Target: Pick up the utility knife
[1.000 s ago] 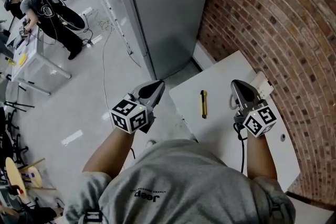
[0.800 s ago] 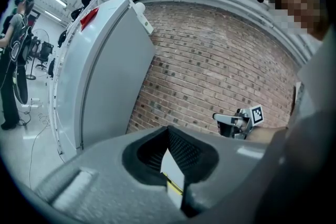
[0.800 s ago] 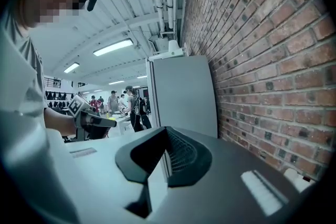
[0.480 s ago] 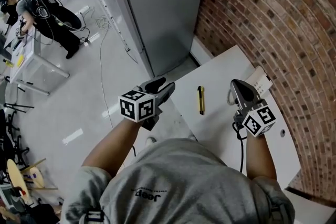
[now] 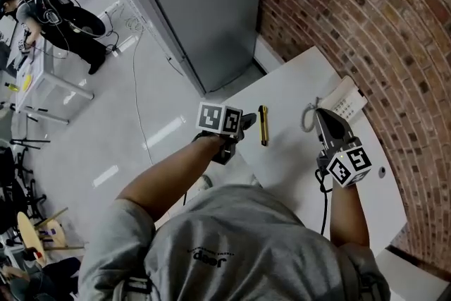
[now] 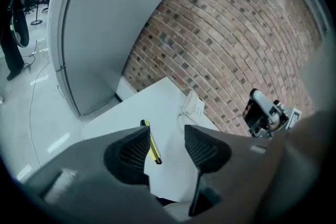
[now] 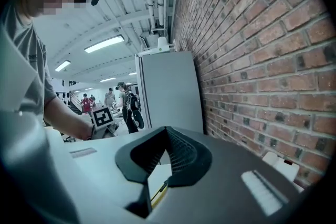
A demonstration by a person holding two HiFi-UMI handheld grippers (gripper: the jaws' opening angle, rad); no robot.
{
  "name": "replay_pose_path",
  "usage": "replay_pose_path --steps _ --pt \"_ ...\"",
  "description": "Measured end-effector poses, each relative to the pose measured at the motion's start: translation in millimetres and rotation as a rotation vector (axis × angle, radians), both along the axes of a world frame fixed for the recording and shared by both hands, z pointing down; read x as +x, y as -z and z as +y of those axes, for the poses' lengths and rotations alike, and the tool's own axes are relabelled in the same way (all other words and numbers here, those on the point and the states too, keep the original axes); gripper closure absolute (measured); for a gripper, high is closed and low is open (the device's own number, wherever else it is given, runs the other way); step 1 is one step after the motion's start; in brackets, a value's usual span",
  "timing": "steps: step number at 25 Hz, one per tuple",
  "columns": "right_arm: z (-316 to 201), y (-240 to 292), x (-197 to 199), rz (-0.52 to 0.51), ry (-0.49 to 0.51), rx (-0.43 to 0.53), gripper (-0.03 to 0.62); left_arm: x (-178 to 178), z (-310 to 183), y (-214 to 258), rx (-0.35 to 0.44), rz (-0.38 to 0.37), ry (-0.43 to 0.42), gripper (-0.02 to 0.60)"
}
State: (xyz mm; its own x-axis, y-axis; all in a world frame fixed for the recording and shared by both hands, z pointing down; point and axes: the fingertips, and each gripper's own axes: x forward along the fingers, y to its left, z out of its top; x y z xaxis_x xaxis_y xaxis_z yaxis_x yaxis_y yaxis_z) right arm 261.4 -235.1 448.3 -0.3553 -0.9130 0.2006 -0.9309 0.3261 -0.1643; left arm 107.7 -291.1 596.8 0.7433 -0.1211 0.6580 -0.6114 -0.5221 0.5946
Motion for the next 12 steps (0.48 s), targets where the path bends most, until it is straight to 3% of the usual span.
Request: replay_pose_path --steps 12 --pt "18 -43 72 -0.045 -0.036 -0.056 0.585 56 13 -120 -0.125 -0.285 0.036 0.354"
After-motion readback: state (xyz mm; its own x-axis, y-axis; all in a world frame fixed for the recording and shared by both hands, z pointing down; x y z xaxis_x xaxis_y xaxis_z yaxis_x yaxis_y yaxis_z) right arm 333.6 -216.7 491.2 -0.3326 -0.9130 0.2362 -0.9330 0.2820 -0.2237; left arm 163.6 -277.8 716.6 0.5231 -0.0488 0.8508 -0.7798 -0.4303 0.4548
